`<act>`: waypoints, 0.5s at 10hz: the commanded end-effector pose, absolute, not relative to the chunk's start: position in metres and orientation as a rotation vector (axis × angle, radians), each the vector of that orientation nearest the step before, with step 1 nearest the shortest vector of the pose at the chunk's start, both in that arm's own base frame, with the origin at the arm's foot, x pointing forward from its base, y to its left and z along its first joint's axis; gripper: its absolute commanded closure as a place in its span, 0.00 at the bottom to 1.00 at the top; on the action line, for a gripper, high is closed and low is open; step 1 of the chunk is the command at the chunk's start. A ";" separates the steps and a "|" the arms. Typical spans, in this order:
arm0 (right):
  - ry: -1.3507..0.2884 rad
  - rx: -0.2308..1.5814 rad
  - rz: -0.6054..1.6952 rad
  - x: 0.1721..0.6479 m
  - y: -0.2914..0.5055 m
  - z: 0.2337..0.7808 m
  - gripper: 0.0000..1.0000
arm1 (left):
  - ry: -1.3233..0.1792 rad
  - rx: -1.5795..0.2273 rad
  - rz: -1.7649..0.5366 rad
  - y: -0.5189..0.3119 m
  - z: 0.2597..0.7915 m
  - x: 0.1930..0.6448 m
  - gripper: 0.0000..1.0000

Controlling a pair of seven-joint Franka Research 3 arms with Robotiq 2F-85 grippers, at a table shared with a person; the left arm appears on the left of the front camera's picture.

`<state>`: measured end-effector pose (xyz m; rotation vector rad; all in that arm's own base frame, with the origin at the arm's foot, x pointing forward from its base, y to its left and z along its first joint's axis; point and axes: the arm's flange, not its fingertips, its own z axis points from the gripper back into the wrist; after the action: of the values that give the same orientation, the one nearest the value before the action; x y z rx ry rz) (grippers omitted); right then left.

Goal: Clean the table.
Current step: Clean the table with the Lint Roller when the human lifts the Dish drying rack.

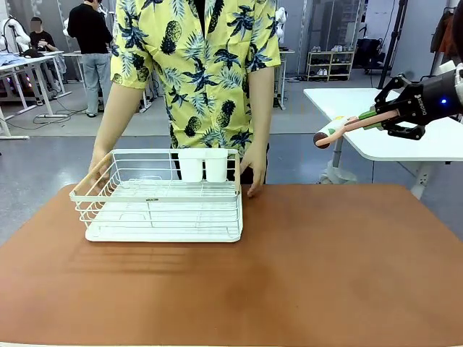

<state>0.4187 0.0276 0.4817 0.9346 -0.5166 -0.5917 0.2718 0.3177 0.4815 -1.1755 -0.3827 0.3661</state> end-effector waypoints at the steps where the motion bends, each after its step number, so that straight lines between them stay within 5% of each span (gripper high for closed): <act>1: -0.517 0.935 -0.590 0.418 0.028 0.482 1.00 | -0.399 -1.180 0.355 0.318 0.481 0.269 0.00; 5: -0.517 0.935 -0.590 0.418 0.028 0.482 1.00 | -0.399 -1.180 0.355 0.318 0.481 0.269 0.00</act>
<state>0.4187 0.0276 0.4817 0.9346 -0.5166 -0.5917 0.2718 0.3177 0.4815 -1.1755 -0.3827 0.3661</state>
